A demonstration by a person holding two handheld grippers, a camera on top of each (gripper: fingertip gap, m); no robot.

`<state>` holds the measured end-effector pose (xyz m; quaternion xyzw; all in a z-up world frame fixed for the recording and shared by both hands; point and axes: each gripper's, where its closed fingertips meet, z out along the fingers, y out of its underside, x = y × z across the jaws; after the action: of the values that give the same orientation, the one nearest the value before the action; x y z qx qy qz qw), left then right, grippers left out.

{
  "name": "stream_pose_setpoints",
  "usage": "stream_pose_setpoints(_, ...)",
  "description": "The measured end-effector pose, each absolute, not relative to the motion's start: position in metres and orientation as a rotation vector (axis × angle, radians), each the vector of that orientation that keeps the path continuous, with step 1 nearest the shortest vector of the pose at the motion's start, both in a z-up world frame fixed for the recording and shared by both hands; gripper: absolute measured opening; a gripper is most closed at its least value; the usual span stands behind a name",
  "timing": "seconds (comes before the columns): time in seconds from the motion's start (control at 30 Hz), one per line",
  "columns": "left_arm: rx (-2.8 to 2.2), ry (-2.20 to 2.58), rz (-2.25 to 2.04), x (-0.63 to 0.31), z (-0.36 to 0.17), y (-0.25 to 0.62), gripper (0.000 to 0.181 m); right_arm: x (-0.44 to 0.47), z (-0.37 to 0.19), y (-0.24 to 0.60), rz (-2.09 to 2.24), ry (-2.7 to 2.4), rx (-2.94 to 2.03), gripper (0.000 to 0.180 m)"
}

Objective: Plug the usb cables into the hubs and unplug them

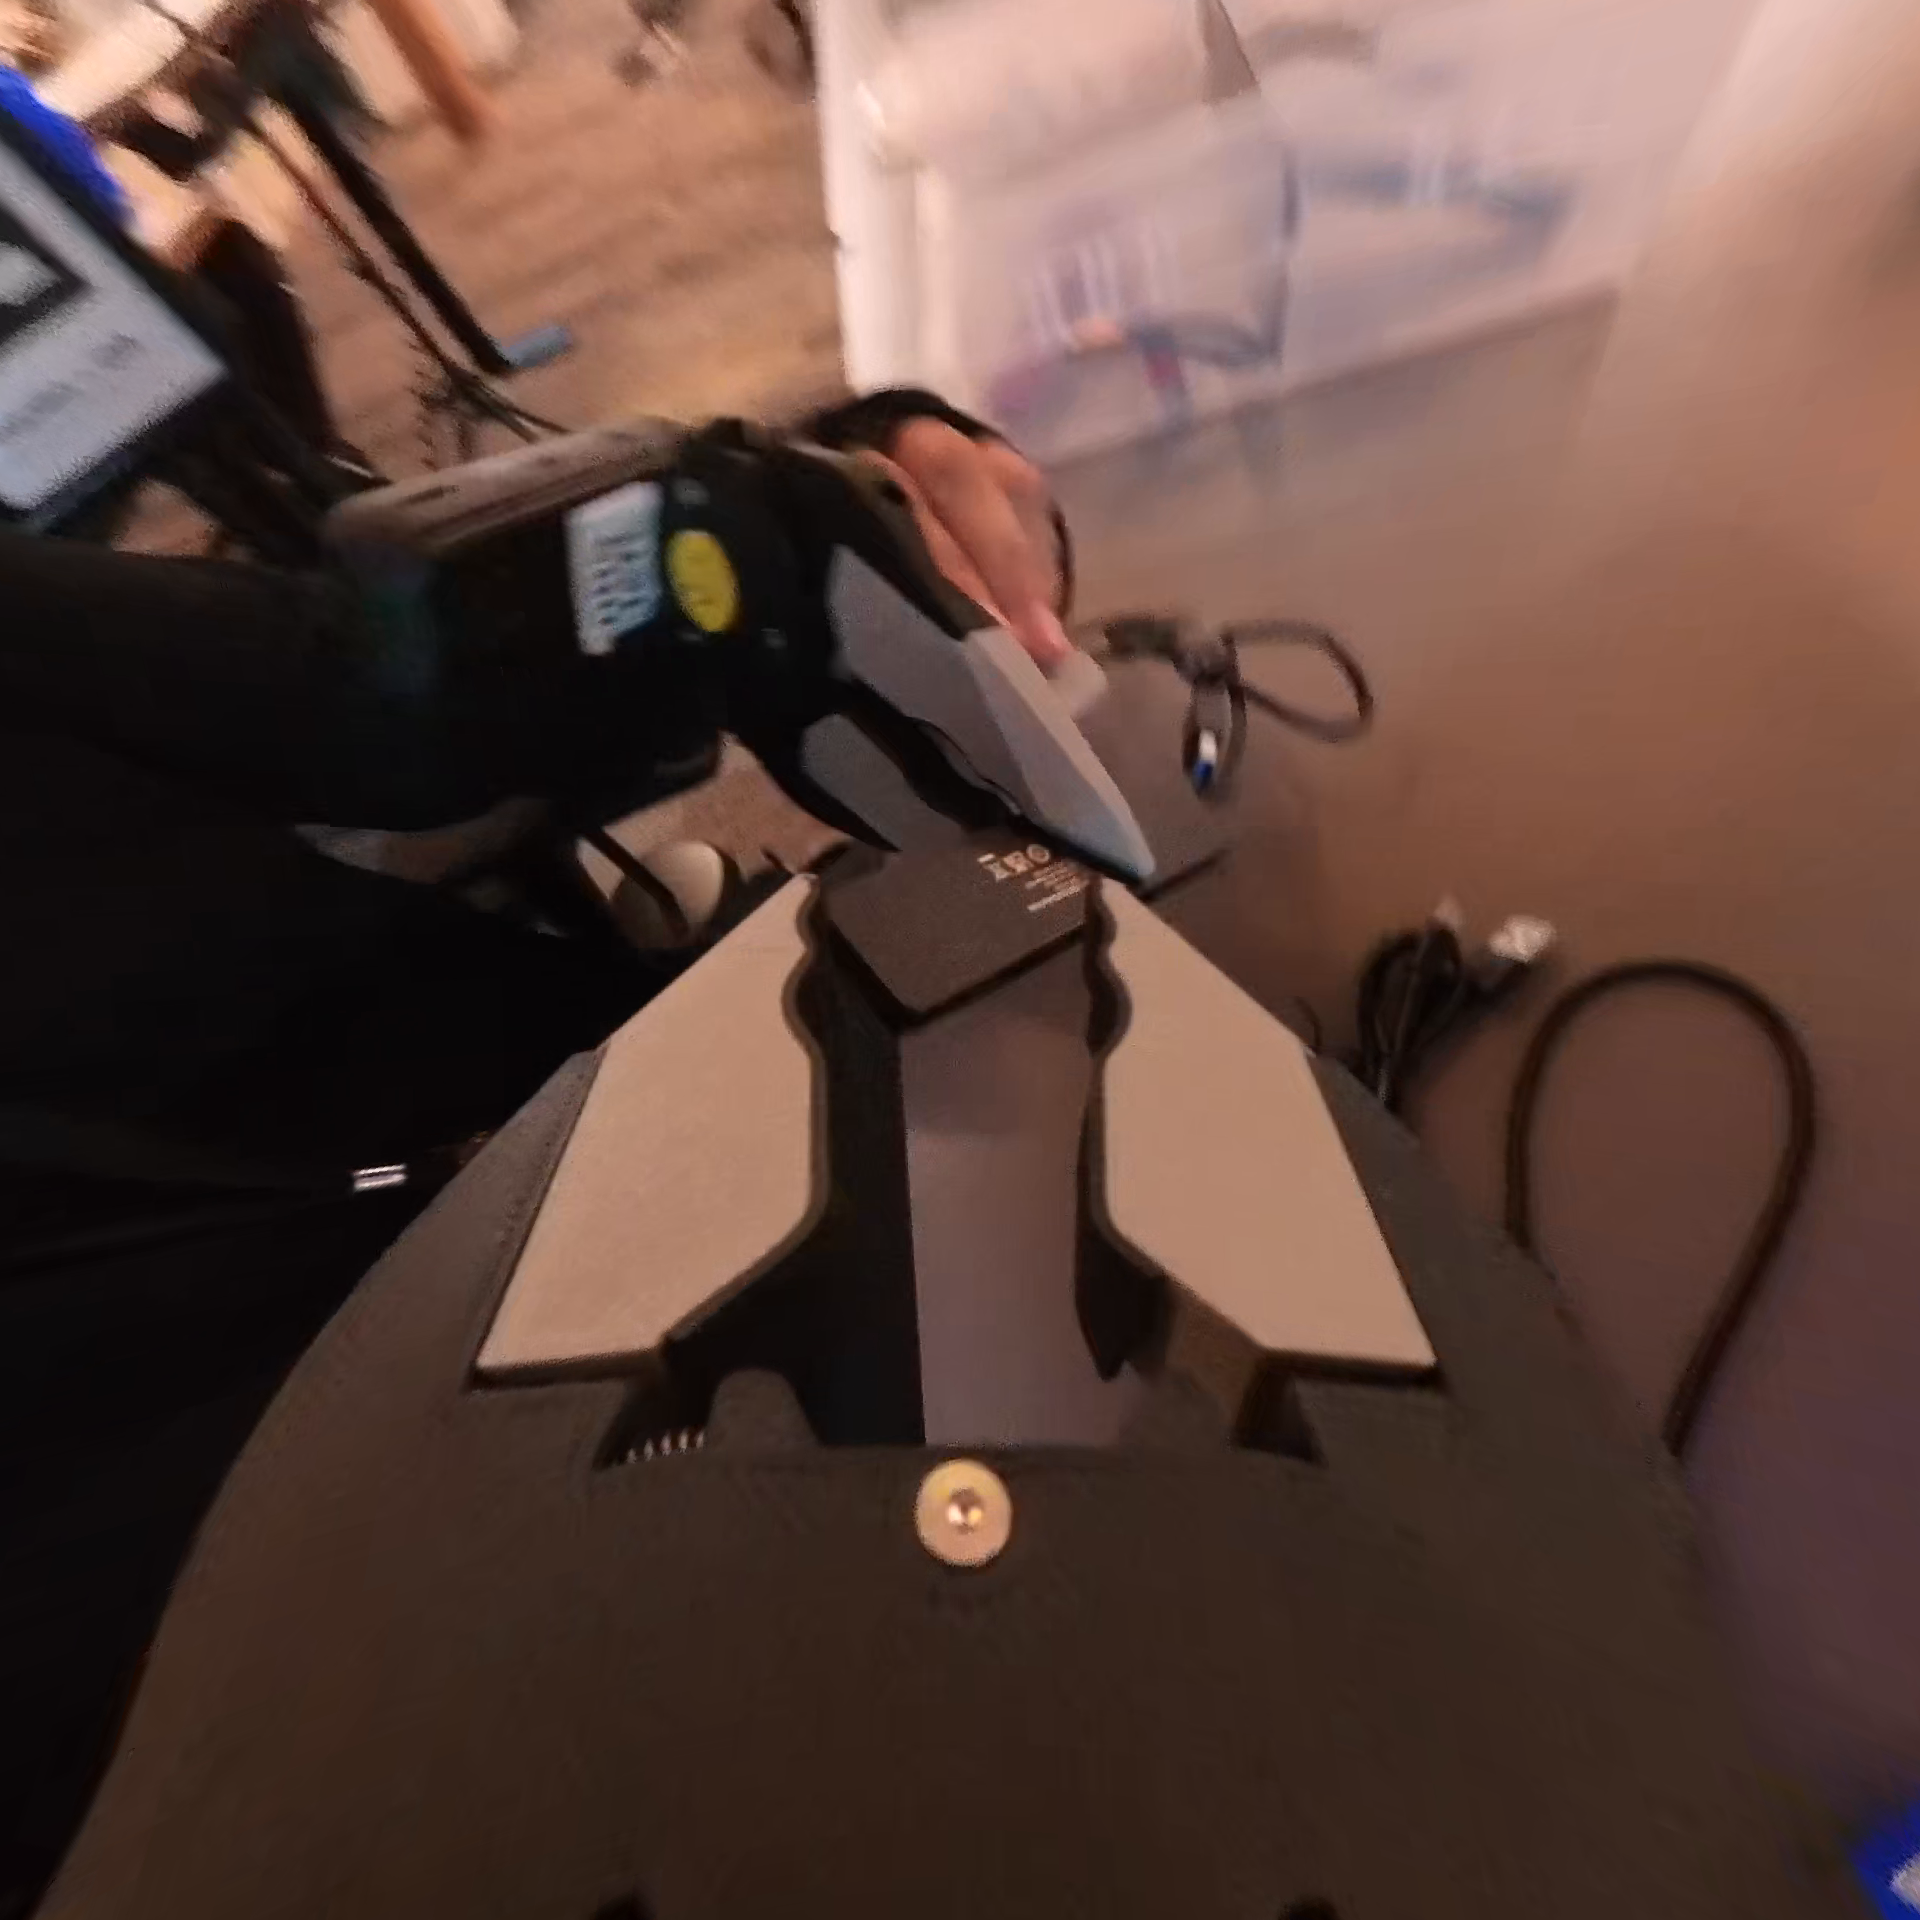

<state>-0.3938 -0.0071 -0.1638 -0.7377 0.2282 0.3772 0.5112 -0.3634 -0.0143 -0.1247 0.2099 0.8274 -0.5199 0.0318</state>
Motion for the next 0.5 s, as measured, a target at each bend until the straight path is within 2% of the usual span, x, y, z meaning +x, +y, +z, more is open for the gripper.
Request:
stream_pose_setpoints(0.03, -1.713, 0.531, 0.825, -0.387, -0.154, -0.009, 0.008, -0.36, -0.115, -0.012, -1.671, 2.546, 0.59, 0.047)
stream_pose_setpoints(0.1, -1.628, 0.51, 0.673, -0.374, -0.138, -0.013, 0.007, -0.355, -0.105, -0.011, -1.743, 2.54, 0.515, 0.06)
stream_pose_setpoints(0.27, -1.353, 0.533, 0.417, -0.342, -0.1, -0.027, 0.008, -0.355, -0.12, -0.027, -1.714, 2.726, 0.365, 0.059)
stream_pose_setpoints(0.37, -1.347, 0.538, 0.398, -0.337, -0.097, -0.027, 0.008, -0.36, -0.135, -0.045, -1.648, 2.929, 0.268, 0.045)
stream_pose_setpoints(0.47, -1.387, 0.533, 0.38, -0.335, -0.1, -0.026, 0.008, -0.367, -0.142, -0.054, -1.62, 3.135, 0.147, 0.016)
stream_pose_setpoints(0.5, -1.416, 0.526, 0.387, -0.339, -0.102, -0.027, 0.008, -0.371, -0.144, -0.053, -1.606, 3.2, 0.127, 0.015)
